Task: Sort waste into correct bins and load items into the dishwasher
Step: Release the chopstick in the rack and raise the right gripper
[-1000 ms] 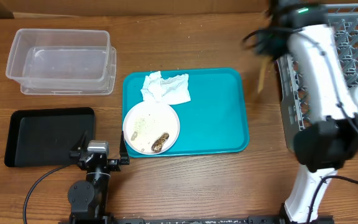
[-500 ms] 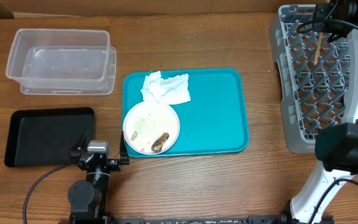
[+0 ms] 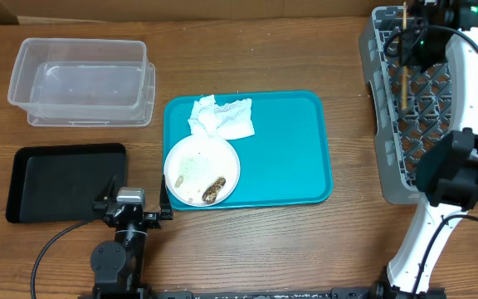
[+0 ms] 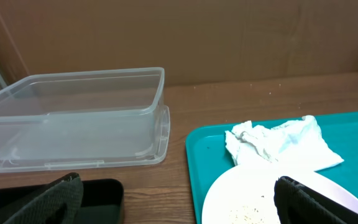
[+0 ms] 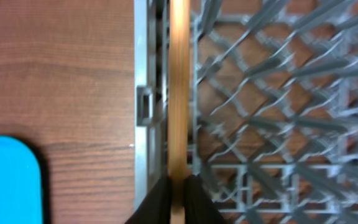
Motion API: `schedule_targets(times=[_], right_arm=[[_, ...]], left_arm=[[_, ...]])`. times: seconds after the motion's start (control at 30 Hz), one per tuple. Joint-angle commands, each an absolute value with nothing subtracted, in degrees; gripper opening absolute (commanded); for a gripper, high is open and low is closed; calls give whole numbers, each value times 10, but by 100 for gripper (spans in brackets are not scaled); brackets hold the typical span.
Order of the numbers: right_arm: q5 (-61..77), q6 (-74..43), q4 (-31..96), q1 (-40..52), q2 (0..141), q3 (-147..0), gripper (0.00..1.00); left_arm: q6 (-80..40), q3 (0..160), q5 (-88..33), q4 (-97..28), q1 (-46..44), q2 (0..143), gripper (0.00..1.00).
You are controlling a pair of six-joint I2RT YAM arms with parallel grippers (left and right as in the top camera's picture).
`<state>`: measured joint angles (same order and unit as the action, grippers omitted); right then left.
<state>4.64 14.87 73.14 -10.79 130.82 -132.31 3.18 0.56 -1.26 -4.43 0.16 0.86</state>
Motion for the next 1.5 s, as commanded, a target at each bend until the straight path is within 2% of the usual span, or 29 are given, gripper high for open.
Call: schedule_targets(times=[0.0,0.2,0.33,0.5,0.57,0.6,0.63,0.87,1.1,1.47], right_arm=[[66,144,738,-109,1305,-1327,32],[65,112,784,-109,1298,-1327,39],[81,74,817,-109,1276,-1328,39],[231,75,897,-108,1229,-1328,39],[314,111,946,-102,1214,-1328,39],[345,138,966,-98,1209,-1328,43],[369,150,971,-91,1203,-1326,100],[354,83,971,-21,1178,-1324,100],[232,-12,971,40,1122,-1324,100],[196,-22,961,153,1103,-1303,100]], left_arm=[[37,3,-15,-44,6,3,100],[37,3,-15,-44,6,3,100],[37,3,-15,-44,6,3,100],[37,3,-15,-44,6,3,100],[37,3,-15,-44,6,3,100],[37,3,-15,-44,6,3,100],[37,3,-15,-44,6,3,100],[37,3,-15,-44,6,3,100],[37,3,-15,-44,6,3,100],[37,3,-15,-44,6,3,100]])
